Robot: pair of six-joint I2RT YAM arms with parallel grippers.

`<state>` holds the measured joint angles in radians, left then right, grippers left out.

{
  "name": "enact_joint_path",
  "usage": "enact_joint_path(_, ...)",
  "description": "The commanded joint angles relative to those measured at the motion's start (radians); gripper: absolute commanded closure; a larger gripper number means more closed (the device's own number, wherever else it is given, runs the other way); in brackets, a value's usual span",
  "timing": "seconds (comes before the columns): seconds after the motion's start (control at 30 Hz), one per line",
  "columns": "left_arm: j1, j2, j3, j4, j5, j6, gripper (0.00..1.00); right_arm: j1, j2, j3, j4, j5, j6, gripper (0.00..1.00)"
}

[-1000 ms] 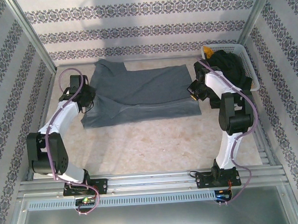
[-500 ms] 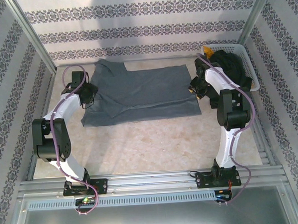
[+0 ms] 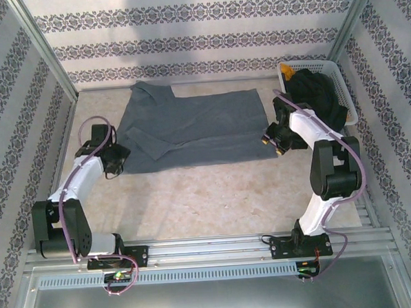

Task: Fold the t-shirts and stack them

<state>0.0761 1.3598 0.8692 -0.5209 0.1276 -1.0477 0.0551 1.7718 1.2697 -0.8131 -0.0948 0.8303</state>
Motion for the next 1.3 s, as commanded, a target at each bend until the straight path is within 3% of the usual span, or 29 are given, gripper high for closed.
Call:
enact_joint_path(0.0, 0.068, -0.009, -0.069, -0.048, 0.049, -0.037, 0.48, -0.001, -0.023, -0.063, 0.045, -0.025, -0.023, 0.45)
enact_joint_path(0.13, 0.103, 0.026, -0.108, 0.037, 0.071, -0.044, 0.44, -0.025, -0.001, -0.083, 0.069, -0.040, -0.019, 0.45)
enact_joint_path(0.3, 0.114, 0.121, -0.105, 0.122, 0.079, -0.039, 0.46, -0.049, 0.025, -0.099, 0.089, -0.039, -0.020, 0.45)
enact_joint_path(0.57, 0.116, 0.202, -0.075, 0.243, 0.072, -0.058, 0.66, -0.052, 0.104, -0.049, 0.080, -0.020, -0.006, 0.47)
enact_joint_path(0.73, 0.117, 0.220, -0.067, 0.254, 0.062, -0.056, 0.81, -0.044, 0.166, -0.007, 0.078, -0.022, 0.011, 0.63)
enact_joint_path(0.83, 0.126, 0.212, -0.067, 0.235, 0.044, -0.052, 0.97, -0.035, 0.179, 0.009, 0.071, -0.013, 0.013, 0.84)
enact_joint_path(0.9, 0.134, 0.192, -0.068, 0.209, 0.017, -0.048, 1.00, -0.025, 0.169, 0.011, 0.057, 0.004, 0.013, 0.99)
enact_joint_path(1.07, 0.146, 0.110, -0.075, 0.082, -0.047, -0.016, 1.00, 0.004, 0.100, -0.030, 0.004, 0.037, 0.017, 1.00)
enact_joint_path(1.27, 0.148, -0.041, -0.171, -0.024, -0.096, -0.060, 1.00, 0.027, -0.053, -0.214, -0.011, 0.033, 0.058, 1.00)
